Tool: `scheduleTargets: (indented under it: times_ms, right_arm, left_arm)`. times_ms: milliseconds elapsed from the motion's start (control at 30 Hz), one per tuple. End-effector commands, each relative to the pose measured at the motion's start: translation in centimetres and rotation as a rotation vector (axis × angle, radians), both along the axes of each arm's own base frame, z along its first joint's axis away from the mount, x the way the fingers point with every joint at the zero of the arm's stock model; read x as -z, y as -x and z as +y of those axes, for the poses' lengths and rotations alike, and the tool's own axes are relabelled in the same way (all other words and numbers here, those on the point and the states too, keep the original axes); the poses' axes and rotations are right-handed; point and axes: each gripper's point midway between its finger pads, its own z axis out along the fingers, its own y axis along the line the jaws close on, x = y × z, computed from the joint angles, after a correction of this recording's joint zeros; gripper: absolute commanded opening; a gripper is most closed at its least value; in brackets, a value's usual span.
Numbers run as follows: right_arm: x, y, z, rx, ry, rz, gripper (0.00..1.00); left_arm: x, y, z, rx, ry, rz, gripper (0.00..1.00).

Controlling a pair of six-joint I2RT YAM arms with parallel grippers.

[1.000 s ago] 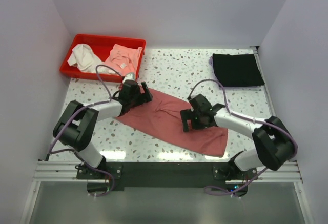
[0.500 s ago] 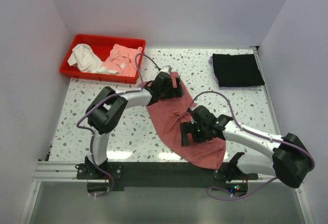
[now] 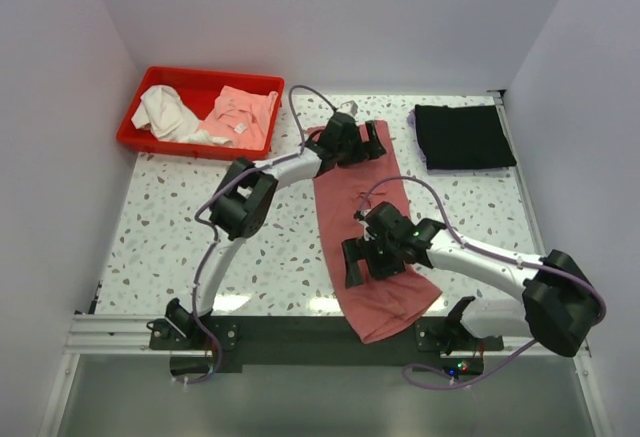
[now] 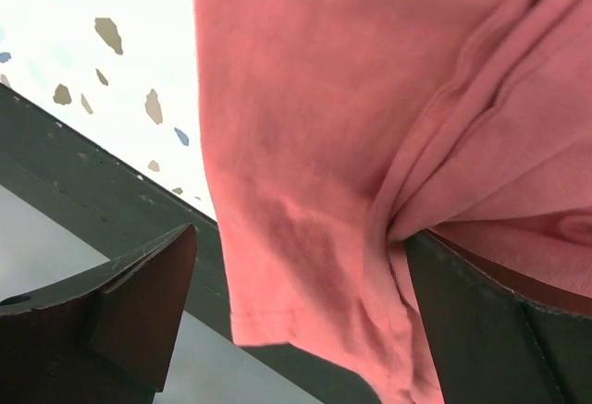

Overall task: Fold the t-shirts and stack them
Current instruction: Fold the tshirt

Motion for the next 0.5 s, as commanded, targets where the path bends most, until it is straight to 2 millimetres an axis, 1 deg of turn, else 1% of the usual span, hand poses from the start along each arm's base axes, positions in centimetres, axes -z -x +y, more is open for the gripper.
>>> scheduleTargets:
  times_ms: [0,33,67,133,167,200,233,267,300,333,367,433,467]
  right_arm:
    - [-2.5,-1.5,1.6,-0.027,-0.054,-0.068,0.99]
    - [-2.6,-1.6,1.3,-0.023,-0.037,-0.072,0.99]
    - [-3.1,-2.4,1.1,-0.003,-0.017,-0.107,0.99]
    - [-3.6,-2.9,0.4,0.026,0.023,-0.129,0.99]
    - [-4.3,-3.8,0.2,0.051,0.039,-0.168,0.99]
    - [-5.8,-5.2,-0.5,0.098,0.071,-0.237,0.99]
    - [-5.8,-5.2,-0.5,0.098,0.072,-0.238,0.99]
    - [-6.2,-5.5,-0.9,0.107,0.090,-0.257,0.99]
    - [-7.1,-6.2,-0.8,0.124,0.089,-0.286,0.99]
    - [-7.4,-7.0,-1.3,0.147,0.110,-0.323,0.99]
    - [-7.7,-7.3,-1.3,0.148,0.113,-0.339,0.99]
    - [-8.8,-8.3,-1.6,0.173,0.126,-0.371,0.99]
    - [-9.2,-9.1,-1.7,0.182,0.133,-0.398,0.99]
  left_arm:
    - [6.2,0.7,0.5,0.017,-0.027,0.131,1.00]
    - [4.9,-0.3,-0.3,0.030,0.009,0.101,1.00]
    - [5.0,-1.1,-0.8,0.036,0.034,0.074,1.00]
    - [4.5,-2.6,-1.6,0.028,0.069,0.048,1.00]
    - [4.4,-3.1,-1.8,0.027,0.077,0.047,1.00]
    - [2.4,-3.9,-2.5,0.060,0.137,0.032,1.00]
    - [2.3,-3.9,-2.5,0.060,0.138,0.032,1.00]
    - [-0.1,-4.2,-2.7,0.074,0.167,-0.014,1.00]
    - [-1.7,-4.4,-2.8,0.082,0.178,-0.049,1.00]
    - [-3.4,-4.5,-2.9,0.092,0.188,-0.088,1.00]
    - [-7.4,-4.8,-3.0,0.107,0.211,-0.169,1.00]
    - [-11.7,-4.8,-3.0,0.131,0.228,-0.246,1.00]
    - [-15.8,-4.5,-2.8,0.150,0.234,-0.314,1.00]
